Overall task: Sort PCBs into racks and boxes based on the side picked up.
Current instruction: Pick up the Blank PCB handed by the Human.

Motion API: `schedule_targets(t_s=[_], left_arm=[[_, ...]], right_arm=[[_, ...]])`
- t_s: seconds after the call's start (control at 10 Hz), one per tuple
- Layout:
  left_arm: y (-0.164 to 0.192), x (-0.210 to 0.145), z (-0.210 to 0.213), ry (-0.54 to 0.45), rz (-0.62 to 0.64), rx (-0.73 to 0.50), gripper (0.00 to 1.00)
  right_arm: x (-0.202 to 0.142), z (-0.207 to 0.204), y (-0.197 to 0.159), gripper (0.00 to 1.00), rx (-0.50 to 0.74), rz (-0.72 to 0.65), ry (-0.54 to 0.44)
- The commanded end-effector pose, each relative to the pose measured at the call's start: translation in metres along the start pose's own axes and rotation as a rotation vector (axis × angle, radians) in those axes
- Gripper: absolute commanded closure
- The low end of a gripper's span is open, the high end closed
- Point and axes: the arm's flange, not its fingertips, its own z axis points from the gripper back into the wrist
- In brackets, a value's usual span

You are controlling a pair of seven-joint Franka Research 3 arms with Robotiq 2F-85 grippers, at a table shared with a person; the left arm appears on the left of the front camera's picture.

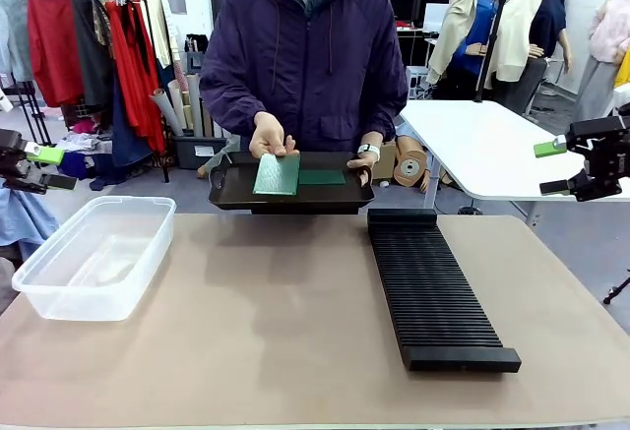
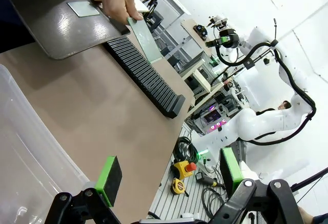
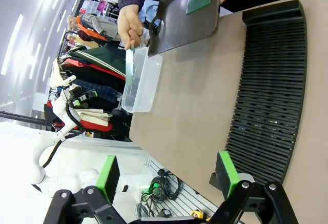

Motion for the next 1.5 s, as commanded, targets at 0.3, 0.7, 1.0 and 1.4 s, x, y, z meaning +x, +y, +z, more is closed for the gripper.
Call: schedule_targets(t_s=[0.3, 0.7, 1.0, 1.4], left_arm=[[-0.001, -0.001, 0.001, -0.006, -0.001, -0.001, 0.00], [0.025, 0.021, -0.006, -0.057, 0.012, -0.123, 0.00], [0.056, 0.039, -0.030, -0.071, 0.061, -0.166, 0.00], [0.102, 0.053, -0.097, -0.052, 0.136, -0.175, 0.00]], right_arm=[[0.001, 0.000, 0.001, 0.00, 0.009, -0.005, -0.004], [0.001, 0.000, 0.001, 0.00, 0.009, -0.005, -0.004], [0.001, 0.000, 0.001, 0.00, 0.009, -0.005, -0.004], [0.001, 0.000, 0.001, 0.00, 0.009, -0.005, -0.004]])
